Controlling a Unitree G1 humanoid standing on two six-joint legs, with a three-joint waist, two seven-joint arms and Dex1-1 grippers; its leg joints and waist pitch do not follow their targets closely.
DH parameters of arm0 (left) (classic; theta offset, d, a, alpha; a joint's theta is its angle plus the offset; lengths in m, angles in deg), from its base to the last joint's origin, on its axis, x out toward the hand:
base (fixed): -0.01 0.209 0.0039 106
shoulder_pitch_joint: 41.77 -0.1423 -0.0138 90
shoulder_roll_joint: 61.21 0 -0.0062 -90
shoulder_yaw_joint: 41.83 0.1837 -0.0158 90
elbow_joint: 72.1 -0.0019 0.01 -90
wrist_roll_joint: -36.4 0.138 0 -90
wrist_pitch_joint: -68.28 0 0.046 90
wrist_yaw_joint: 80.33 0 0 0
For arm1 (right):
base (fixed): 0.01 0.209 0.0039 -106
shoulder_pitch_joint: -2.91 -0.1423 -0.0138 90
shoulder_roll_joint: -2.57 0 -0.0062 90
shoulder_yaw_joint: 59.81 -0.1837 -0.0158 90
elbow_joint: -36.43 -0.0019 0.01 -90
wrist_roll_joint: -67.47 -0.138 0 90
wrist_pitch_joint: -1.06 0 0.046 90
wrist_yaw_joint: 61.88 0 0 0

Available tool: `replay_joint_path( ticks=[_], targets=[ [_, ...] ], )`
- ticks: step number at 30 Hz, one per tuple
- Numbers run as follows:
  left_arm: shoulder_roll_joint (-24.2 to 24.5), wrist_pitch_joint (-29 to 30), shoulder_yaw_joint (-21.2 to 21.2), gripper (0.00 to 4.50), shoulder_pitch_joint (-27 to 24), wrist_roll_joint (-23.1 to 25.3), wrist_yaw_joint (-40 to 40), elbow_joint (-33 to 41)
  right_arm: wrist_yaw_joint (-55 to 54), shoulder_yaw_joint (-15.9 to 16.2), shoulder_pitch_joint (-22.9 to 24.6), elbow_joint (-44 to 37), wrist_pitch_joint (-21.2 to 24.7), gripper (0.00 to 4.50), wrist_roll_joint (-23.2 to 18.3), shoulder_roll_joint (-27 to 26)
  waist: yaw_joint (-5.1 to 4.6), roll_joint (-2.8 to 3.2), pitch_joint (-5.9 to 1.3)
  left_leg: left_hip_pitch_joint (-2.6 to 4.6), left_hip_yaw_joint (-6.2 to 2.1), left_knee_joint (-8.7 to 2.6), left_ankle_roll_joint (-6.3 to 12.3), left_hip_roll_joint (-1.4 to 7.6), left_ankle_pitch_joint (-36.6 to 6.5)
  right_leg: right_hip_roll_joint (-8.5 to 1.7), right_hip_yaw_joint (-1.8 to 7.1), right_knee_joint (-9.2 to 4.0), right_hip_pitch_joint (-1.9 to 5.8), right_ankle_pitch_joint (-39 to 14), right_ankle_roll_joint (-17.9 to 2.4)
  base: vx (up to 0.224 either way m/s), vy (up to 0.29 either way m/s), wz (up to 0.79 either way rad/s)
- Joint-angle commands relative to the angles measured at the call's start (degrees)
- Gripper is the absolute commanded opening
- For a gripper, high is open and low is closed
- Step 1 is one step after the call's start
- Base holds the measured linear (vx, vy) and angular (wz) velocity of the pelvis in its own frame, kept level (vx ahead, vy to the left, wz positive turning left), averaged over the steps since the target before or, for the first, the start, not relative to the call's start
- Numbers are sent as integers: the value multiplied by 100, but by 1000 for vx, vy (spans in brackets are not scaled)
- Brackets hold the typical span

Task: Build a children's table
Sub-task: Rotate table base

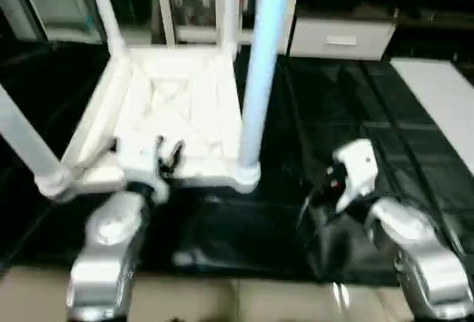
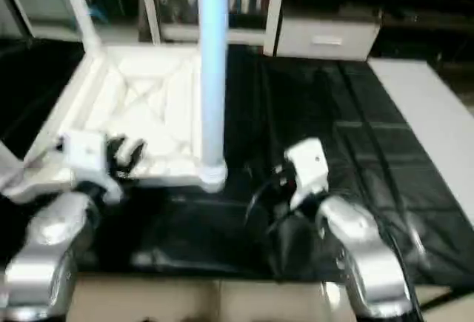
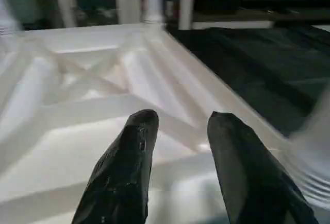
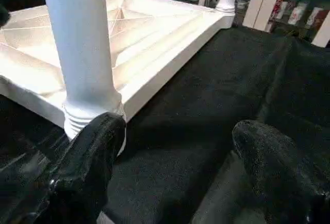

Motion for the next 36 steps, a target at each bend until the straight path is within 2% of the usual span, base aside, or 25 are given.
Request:
replay_joint_path(
  ticks=[1, 4, 6, 7, 9, 10, 12, 13, 14, 15, 16, 17, 18, 19, 20, 21, 22, 23, 24, 25, 26, 27, 28, 32, 36],
  targets=[
    [54, -7, -18, 194, -58, 11, 9, -35, -54, 34, -87, 23, 31, 382, 43, -6, 34, -12, -160, 96, -44, -405, 154, 251, -1046, -572, 425, -996, 325, -3072, 395, -45, -65, 2],
    [91, -41, 0, 194, -210, -22, -17, -46, -77, 107, -105, 110, 14, 382, 144, -37, -113, 35, -84, 396, -77, -551, 104, 326, -2330, -477, 213, -1174, 379, -3833, -120, 0, 0, 0],
    [104, -12, -1, 194, -223, -14, -17, -41, -72, 109, -140, 80, 95, 382, 104, -63, -160, 55, -82, 410, -113, -649, 197, 371, -2480, -501, 177, -1177, 489, -3429, -356, 0, 0, 0],
    [139, -27, 29, 194, -228, -10, -56, -40, -81, 92, -146, 80, 104, 382, 77, -90, -78, -77, -114, -134, -221, -669, 530, 247, -1903, -705, 86, -1167, 947, -3058, -434, 0, 0, 0],
    [200, -15, 79, 194, -246, -37, -133, -17, -114, 79, -147, 88, 104, 382, 58, -130, -57, 42, -169, -219, -242, -537, 940, 180, -1041, -861, -5, -1271, 1075, -3128, -438, 50, 52, 24],
    [231, -36, 101, 194, -253, -27, -151, -19, -106, 63, -129, 94, 83, 382, 10, -165, -114, 185, -217, 222, -113, -551, 787, 290, -833, -689, 14, -1327, 816, -2910, -539, 101, 57, 39],
    [248, -69, 109, 194, -271, -19, -139, -48, -101, 119, -104, 112, 6, 382, 102, -134, -252, 254, -251, 627, -435, -799, 859, 725, -762, -379, -182, -818, 533, -1182, -877, 147, 41, 26],
    [255, -75, 113, 194, -276, -13, -134, -52, -103, 126, -101, 114, 6, 382, 121, -130, -382, 263, -316, 1020, -748, -804, 1298, 991, -492, -370, -185, -399, 129, -462, -776, 182, 30, 14],
    [258, -73, 117, 194, -287, -18, -131, -46, -79, 111, -84, 107, 11, 382, 97, -126, -445, 163, -343, 1145, -877, -703, 2044, 1060, 474, -476, -31, -151, -159, -145, -429, 174, 10, 12],
    [259, -69, 119, 194, -291, -20, -129, -40, -60, 107, -78, 101, 15, 382, 85, -119, -431, 119, -330, 1141, -836, -626, 2327, 1011, 916, -563, 53, -147, -252, 15, -358, 174, 10, 12],
    [262, -59, 122, 194, -297, -20, -119, -30, -11, 111, -64, 91, 6, 382, 78, -91, -409, -58, -331, 798, -431, -402, 2372, 452, 1063, -692, 249, -492, 3, 676, -565, 125, -8, 8],
    [253, -28, 113, 194, -315, -27, -101, 1, 40, 114, -40, 80, -9, 382, 71, -58, -212, -260, -370, -39, -58, 31, 2132, -311, 449, -856, 775, -748, 901, 1221, -1016, 110, 8, 15],
    [252, -18, 108, 194, -328, -31, -94, 15, 60, 118, -26, 74, -18, 382, 73, -47, -77, -326, -465, -306, -73, 368, 1820, -284, 20, -1194, 1118, -853, 1243, 1564, -1494, 110, 8, 15],
    [243, -64, 81, 194, -385, -82, -119, 68, 58, 110, -2, 81, -30, 382, 78, -48, -34, -278, -375, -595, -231, 549, 1141, -106, 71, -1250, 1072, -811, 1306, 2320, -1950, 128, 0, 13],
    [268, 1, 78, 194, -441, -143, -168, 131, 49, 94, 16, 86, -32, 382, 81, -55, -36, -205, -354, -630, -318, 312, 636, 29, 662, -1047, 814, -633, 1181, 3358, -2089, 86, -17, -2],
    [290, 66, 83, 194, -466, -174, -194, 164, 46, 86, 24, 88, -31, 382, 81, -57, -59, -132, -341, -613, -324, 70, 564, 86, 1078, -872, 609, -515, 1117, 3674, -1994, 86, -17, -2],
    [329, 79, 95, 194, -500, -171, -210, 174, 34, 73, 42, 79, -26, 382, 72, -60, -72, 113, -361, -307, -294, -328, 636, 182, 1943, -500, 227, -412, 876, 3557, -1462, -54, -5, -5],
    [342, 43, 85, 194, -531, -195, -231, 173, 21, 62, 64, 63, -22, 382, 62, -66, -227, 275, -356, -115, -564, -336, 1370, 577, 2283, -308, 124, -154, 566, 2660, -894, 0, 0, 0],
    [325, 8, 45, 194, -551, -262, -267, 170, 11, 40, 83, 43, -8, 382, 42, -73, -191, 269, -423, 200, -743, -162, 1884, 839, 3378, -501, 271, -184, 198, 1937, -691, 0, 0, 0],
    [328, -8, 14, 194, -560, -334, -334, 163, 11, 24, 102, 19, -4, 382, 31, -66, -188, 256, -442, 187, -754, -144, 1943, 824, 3765, -594, 335, -234, 195, 1914, -656, 0, 0, 0],
    [330, -9, -8, 194, -562, -386, -382, 163, 13, 16, 113, 0, 1, 382, 25, -60, -123, 174, -445, 57, -598, -126, 1750, 591, 3905, -644, 392, -348, 311, 2246, -641, 0, 0, 0],
    [348, -6, -25, 194, -555, -446, -460, 152, 14, 5, 114, -18, 6, 382, 12, -41, -98, 128, -411, -69, -465, -154, 1571, 450, 3528, -655, 417, -408, 410, 2427, -693, 0, 0, 0],
    [365, -18, -25, 211, -546, -450, -485, 136, 13, -4, 107, -17, 7, 382, 7, -35, -33, 68, -329, -224, -288, -293, 1110, 317, 2134, -686, 432, -517, 547, 2264, -771, 0, 0, 0],
    [714, -163, 81, 239, -298, -693, -1108, -250, 41, -213, -54, 93, -4, 382, -80, 40, -76, 72, -164, -41, -151, -619, 54, 410, -1232, -581, 436, -781, 452, -677, -931, -86, 10, 1],
    [1050, -67, 264, 271, 66, -859, -1806, -616, 91, -405, -244, 322, 107, 382, -98, 218, -127, 90, -137, 4, -158, -670, -414, 403, -2085, -626, 458, -916, 339, -2235, -538, -101, 17, -5]
  ],
)
